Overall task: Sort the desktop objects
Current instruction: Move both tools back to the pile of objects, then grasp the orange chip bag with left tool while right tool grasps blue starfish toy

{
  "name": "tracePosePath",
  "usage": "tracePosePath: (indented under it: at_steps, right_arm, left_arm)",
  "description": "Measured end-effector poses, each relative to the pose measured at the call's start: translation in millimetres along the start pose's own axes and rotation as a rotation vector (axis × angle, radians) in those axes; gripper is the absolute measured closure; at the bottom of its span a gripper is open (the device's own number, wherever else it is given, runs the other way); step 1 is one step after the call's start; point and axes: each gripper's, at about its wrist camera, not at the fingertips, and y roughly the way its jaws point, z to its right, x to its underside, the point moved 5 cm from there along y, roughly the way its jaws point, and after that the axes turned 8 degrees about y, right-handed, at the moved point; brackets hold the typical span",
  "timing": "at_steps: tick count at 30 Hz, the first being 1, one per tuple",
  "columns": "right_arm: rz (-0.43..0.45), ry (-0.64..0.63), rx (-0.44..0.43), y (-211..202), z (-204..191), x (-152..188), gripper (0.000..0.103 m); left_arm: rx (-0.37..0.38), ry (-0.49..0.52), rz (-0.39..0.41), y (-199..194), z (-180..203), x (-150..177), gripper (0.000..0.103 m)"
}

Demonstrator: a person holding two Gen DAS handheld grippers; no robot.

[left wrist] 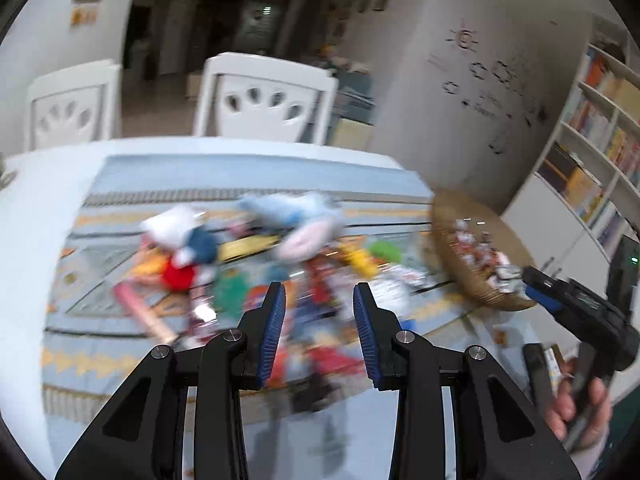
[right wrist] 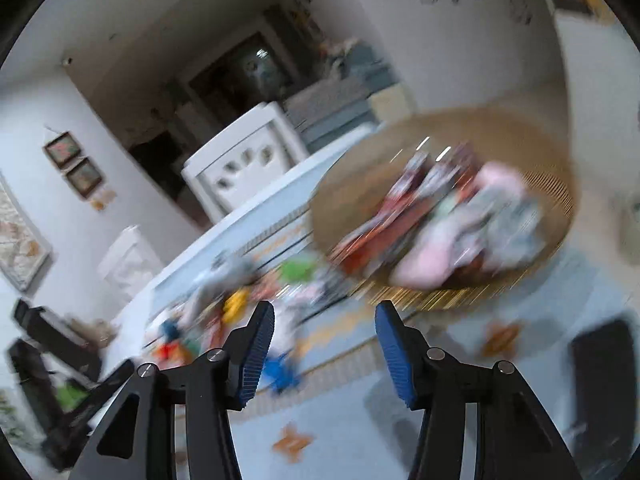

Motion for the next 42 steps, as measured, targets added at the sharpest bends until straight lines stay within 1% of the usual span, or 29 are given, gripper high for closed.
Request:
tracePosePath:
  at_steps: [1, 3, 5, 7, 8, 9, 11, 12, 14, 18, 22, 23, 25, 26, 29, 30, 31, 32, 33, 34, 35, 37, 39, 42]
  right_arm:
    - [-0.025, -0.016, -0.013, 6.9, -7.0, 12.3, 0.051]
    - [-0.060, -0.081, -0.023, 22.4, -20.6, 37.5, 0.051]
    - [-0.079, -0.150, -0.050, 35.9, -31.9, 60.8, 0.051]
    - [-0.116, -0.236, -0.033, 48.2, -39.6, 80.2, 0.051]
    - [-0.139, -0.272, -0.024, 52.5, -45.1, 86.3, 0.051]
    - [-0.145, -0.309, -0.036, 53.6, -51.4, 91.2, 0.051]
    - [-0.138, -0.338, -0.042, 51.7, -53.5, 94.9, 0.051]
    - [-0.140, -0.351, -0.046, 51.7, -54.8, 97.5, 0.051]
    - [-0.157, -0.353, -0.053, 52.8, -53.4, 100.2, 0.051]
    - [-0.195, -0.336, -0.049, 60.5, -49.9, 102.1, 0.051]
    - [-0.201, -0.323, -0.051, 60.3, -48.6, 99.9, 0.051]
    - [-0.200, -0.318, -0.051, 60.4, -48.3, 98.8, 0.051]
    - [-0.203, -0.299, -0.044, 60.5, -44.6, 96.6, 0.051]
    - [-0.206, -0.282, -0.037, 61.9, -40.9, 94.5, 0.051]
    - [-0.214, -0.218, -0.019, 66.0, -29.6, 87.7, 0.051]
    - [-0.214, -0.190, -0.009, 67.8, -24.2, 84.3, 0.051]
    - [-0.215, -0.177, -0.001, 68.4, -21.3, 82.3, 0.051]
    - [-0.219, -0.166, 0.015, 69.4, -19.5, 80.8, 0.051]
    - [-0.226, -0.159, 0.041, 71.2, -17.7, 78.8, 0.051]
    - [-0.233, -0.155, 0.062, 73.1, -17.4, 76.7, 0.051]
    - [-0.242, -0.152, 0.075, 75.7, -17.7, 74.2, 0.051]
    - [-0.270, -0.165, 0.107, 85.8, -21.0, 69.4, 0.051]
    - [-0.250, -0.199, 0.133, 92.4, -27.5, 65.0, 0.051]
    - [-0.233, -0.287, 0.183, 105.7, -37.4, 65.7, 0.051]
  left_arm:
    - [-0.008, -0.009, -0.005, 2.3, -10.2, 6.6, 0.071]
    - [-0.011, -0.019, -0.035, 13.6, -19.2, 17.2, 0.071]
    - [-0.005, -0.021, -0.066, 29.7, -25.1, 29.7, 0.071]
    - [0.008, -0.017, -0.066, 41.9, -25.8, 36.7, 0.071]
    - [0.004, -0.010, -0.069, 45.5, -25.7, 38.1, 0.071]
    - [-0.011, -0.001, -0.074, 51.2, -23.4, 37.1, 0.071]
    - [-0.055, 0.032, -0.086, 57.7, -20.9, 38.7, 0.071]
    - [-0.059, 0.046, -0.087, 59.6, -20.3, 38.7, 0.071]
    - [-0.067, 0.060, -0.088, 62.1, -19.4, 40.1, 0.069]
    - [-0.037, 0.053, -0.107, 65.0, -18.6, 43.6, 0.069]
    - [-0.024, 0.036, -0.114, 68.0, -19.6, 44.7, 0.067]
    - [-0.019, 0.028, -0.117, 69.3, -20.4, 45.4, 0.065]
    - [-0.012, 0.012, -0.136, 73.9, -21.5, 47.7, 0.055]
    - [-0.014, 0.005, -0.159, 79.1, -22.2, 50.3, 0.051]
    - [-0.046, 0.035, -0.154, 82.6, -18.5, 51.5, 0.051]
    - [-0.057, 0.046, -0.151, 83.0, -17.3, 52.1, 0.051]
    - [-0.070, 0.062, -0.150, 83.1, -14.9, 52.6, 0.053]
    - [-0.075, 0.073, -0.145, 82.2, -14.2, 52.8, 0.068]
    - [-0.082, 0.082, -0.140, 81.3, -13.7, 52.9, 0.076]
    - [-0.078, 0.081, -0.134, 79.9, -14.2, 52.7, 0.078]
    - [-0.077, 0.078, -0.122, 77.0, -15.0, 52.0, 0.082]
    - [-0.070, 0.067, -0.109, 72.7, -16.8, 51.3, 0.083]
    - [-0.070, 0.059, -0.104, 69.6, -17.4, 51.2, 0.083]
    - [-0.070, 0.056, -0.087, 65.5, -17.2, 49.6, 0.083]
